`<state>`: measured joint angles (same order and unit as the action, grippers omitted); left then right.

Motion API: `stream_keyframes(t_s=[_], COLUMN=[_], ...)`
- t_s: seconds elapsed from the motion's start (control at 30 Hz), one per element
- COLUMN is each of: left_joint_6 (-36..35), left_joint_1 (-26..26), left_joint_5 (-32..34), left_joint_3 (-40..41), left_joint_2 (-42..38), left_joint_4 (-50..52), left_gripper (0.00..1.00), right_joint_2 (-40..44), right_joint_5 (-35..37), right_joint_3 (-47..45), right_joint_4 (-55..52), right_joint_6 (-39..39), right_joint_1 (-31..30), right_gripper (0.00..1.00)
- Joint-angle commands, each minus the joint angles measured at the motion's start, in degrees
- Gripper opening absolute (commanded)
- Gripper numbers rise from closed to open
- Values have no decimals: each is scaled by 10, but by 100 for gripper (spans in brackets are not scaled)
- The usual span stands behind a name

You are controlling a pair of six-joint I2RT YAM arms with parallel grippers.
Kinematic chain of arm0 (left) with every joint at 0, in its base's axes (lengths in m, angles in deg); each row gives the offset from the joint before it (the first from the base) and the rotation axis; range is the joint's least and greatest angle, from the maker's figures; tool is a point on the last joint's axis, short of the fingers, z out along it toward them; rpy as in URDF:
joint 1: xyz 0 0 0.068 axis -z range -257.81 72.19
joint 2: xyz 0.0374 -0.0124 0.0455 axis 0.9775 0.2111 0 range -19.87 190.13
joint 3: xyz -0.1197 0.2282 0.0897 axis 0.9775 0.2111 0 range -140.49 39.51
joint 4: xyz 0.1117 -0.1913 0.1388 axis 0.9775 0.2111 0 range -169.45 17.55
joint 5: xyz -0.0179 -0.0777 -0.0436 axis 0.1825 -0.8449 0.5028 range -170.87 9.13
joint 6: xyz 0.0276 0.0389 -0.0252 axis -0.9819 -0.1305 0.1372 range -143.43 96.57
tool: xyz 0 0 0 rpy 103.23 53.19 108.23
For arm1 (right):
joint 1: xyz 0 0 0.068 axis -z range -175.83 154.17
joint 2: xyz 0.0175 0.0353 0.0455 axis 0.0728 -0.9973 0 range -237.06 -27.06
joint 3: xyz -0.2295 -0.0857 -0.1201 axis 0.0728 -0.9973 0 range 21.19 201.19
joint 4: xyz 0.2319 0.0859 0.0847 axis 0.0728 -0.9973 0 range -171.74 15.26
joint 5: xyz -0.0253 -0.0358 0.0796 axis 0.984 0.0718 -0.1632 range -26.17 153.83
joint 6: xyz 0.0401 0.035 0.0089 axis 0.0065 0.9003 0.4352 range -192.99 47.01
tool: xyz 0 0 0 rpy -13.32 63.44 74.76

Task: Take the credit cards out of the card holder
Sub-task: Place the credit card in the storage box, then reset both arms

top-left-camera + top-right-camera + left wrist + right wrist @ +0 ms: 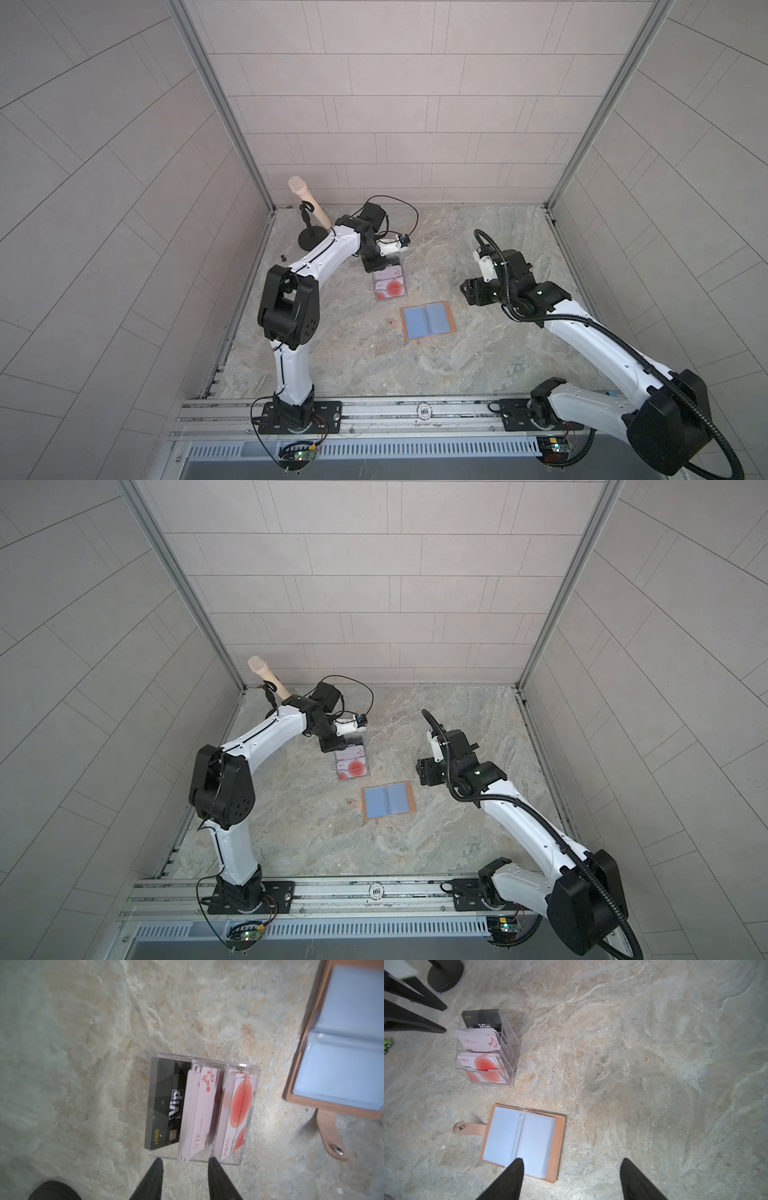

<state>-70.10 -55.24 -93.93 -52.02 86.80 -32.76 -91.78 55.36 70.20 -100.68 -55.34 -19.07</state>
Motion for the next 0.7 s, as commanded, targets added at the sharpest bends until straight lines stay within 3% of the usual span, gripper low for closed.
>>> stream_keyframes(t_s=[0.0,0.07,0.1,0.33,0.53,0.67], left_joint_6=[66,108,135,298,358,382], left_joint_1=[-5,-9,-12,-51,-66,-98], left_joint_5=[20,40,56,133,238,236], left_joint_3=[51,91,115,392,586,682], left_joint_2=[-86,-129,-156,-374,-462,-450], left_joint_4=[-72,-99,-117,-349,-537,-686], left_gripper=[48,51,52,100,100,100], right_joint_2=[15,15,15,21,11,-23], right_joint_5=[74,130,158,336,401,376], right_joint_3=[8,8,8,-36,-150,-195], right_joint_4=[11,20,26,131,327,421], right_joint_6=[-13,-19,-23,-82,-144,-135], right_joint_1=[0,0,1,11,49,100], right_gripper=[78,84,99,100,100,100])
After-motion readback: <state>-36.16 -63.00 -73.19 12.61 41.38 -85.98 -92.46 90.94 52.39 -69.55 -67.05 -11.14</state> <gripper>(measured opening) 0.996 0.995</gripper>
